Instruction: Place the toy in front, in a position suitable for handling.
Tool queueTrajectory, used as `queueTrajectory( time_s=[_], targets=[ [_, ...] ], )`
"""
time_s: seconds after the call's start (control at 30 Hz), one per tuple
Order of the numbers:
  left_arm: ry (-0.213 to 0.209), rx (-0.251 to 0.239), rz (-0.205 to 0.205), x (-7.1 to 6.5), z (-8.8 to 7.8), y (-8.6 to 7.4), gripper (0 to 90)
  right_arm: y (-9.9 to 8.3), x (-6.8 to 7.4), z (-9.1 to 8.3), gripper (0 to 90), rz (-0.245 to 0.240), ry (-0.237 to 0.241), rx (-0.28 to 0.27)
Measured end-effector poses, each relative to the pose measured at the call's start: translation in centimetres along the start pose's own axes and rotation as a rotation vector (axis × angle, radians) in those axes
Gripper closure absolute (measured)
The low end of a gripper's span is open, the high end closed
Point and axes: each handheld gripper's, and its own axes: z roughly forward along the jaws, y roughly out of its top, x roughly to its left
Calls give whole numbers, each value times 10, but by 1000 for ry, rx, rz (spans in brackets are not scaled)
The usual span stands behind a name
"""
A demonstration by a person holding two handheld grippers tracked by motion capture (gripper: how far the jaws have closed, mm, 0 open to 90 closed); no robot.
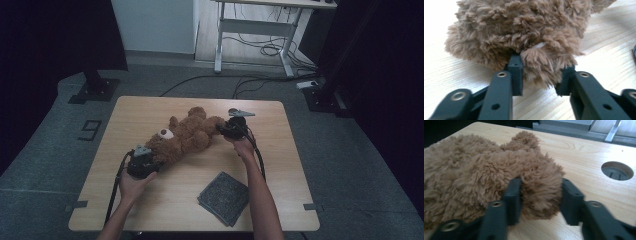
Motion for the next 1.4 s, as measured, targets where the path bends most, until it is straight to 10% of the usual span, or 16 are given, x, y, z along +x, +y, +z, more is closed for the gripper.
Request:
queueTrajectory(
  time_s=[0.53, 0.73, 0.97, 1.23, 1.4],
  targets=[
    [25, -43, 1, -2, -2, -2, 761, 1, 8, -23, 785, -111, 0, -89],
    [19, -39, -6, 0, -3, -3, 761, -4, 2, -20, 692, -32, 48, -90],
    [10, -39, -13, 2, -3, -3, 761, -8, -4, -1, 293, 46, 72, -56],
    [-3, -40, -23, 6, -3, -4, 762, -1, -6, 19, 265, 106, 122, -16],
    [-7, -44, -30, 7, -3, -5, 762, -2, -6, 21, 459, 121, 165, -13]
  ],
)
